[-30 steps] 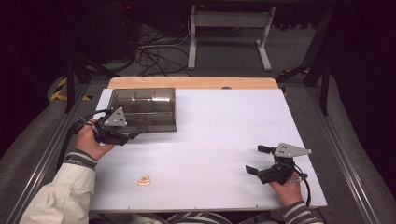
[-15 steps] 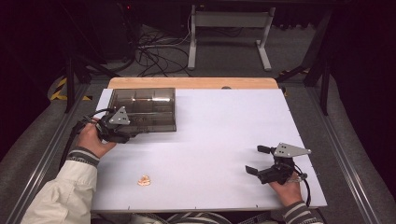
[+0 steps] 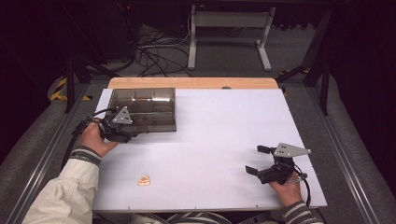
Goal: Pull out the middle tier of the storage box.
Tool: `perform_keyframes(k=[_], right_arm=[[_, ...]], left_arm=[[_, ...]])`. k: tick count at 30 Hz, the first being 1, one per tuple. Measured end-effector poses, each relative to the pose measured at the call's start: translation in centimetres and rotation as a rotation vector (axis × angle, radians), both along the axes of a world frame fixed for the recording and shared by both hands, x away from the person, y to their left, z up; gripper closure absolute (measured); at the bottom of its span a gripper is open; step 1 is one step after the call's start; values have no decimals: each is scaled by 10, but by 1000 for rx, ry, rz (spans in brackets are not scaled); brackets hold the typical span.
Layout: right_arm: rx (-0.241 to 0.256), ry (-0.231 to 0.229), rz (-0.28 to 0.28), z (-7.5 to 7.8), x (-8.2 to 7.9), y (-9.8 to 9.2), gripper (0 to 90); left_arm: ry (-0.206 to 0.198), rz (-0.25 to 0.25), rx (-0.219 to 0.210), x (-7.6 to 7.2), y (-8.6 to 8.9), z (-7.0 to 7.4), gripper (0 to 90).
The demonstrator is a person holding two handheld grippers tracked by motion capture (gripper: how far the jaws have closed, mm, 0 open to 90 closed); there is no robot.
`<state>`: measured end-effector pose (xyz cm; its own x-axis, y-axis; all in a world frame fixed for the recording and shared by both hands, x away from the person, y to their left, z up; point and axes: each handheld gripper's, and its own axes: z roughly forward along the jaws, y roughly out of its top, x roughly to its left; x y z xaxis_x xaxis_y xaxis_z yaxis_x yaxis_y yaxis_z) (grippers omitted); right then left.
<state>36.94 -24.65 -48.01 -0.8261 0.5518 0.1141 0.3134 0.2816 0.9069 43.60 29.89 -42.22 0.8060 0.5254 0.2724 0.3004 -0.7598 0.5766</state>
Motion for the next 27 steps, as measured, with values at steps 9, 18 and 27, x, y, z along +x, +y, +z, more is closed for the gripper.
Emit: perform_keyframes(k=[9, 18, 27], right_arm=[[0, -1, 0, 0, 0, 0, 6], [0, 1, 1, 0, 0, 0, 6], [-1, 1, 1, 0, 0, 0, 6]], left_arm=[[13, -13, 8, 3, -7, -5, 492], [14, -18, 7, 4, -9, -7, 512], [-15, -21, 33, 6, -12, -10, 571]])
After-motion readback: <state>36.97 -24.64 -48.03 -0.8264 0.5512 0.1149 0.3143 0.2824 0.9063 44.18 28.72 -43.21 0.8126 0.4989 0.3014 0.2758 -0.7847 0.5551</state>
